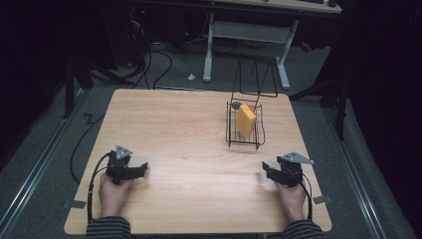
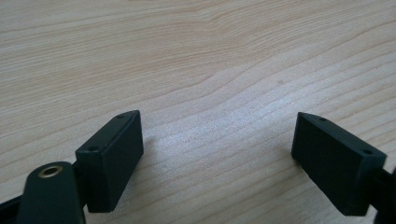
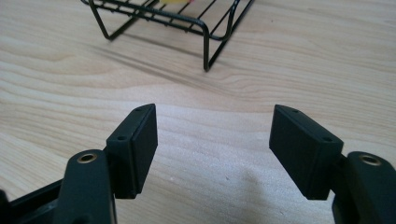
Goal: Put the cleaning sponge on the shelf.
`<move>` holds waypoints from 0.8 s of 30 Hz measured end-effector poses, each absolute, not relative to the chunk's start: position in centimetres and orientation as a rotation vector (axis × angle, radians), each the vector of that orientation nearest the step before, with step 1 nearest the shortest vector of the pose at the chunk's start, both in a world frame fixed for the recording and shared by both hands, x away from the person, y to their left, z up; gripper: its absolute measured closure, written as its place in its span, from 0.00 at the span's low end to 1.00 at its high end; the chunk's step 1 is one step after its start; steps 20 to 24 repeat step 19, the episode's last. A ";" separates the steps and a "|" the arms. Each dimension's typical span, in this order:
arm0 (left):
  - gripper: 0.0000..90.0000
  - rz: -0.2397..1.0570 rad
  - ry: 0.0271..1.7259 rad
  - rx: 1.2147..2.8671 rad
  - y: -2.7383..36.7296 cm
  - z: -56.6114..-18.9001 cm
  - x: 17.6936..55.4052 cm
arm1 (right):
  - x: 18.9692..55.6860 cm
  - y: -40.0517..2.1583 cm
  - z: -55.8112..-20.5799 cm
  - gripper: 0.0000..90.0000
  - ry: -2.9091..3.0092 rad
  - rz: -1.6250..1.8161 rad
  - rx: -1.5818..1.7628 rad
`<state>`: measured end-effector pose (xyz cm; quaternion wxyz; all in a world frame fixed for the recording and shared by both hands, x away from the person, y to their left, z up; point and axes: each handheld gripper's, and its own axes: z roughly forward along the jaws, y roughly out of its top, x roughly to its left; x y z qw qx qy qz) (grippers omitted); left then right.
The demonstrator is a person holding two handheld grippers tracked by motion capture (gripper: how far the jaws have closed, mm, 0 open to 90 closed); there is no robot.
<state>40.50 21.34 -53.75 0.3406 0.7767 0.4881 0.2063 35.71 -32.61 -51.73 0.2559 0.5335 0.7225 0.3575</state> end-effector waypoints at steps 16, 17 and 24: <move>0.19 0.537 1.270 2.021 21.3 -53.8 40.5 | 36.5 -32.3 -53.0 0.34 2.033 0.851 1.486; 0.19 0.537 1.270 2.021 21.3 -53.8 40.5 | 36.5 -32.3 -53.0 0.34 2.033 0.851 1.486; 0.19 0.537 1.270 2.021 21.3 -53.8 40.5 | 36.5 -32.3 -53.0 0.34 2.033 0.851 1.486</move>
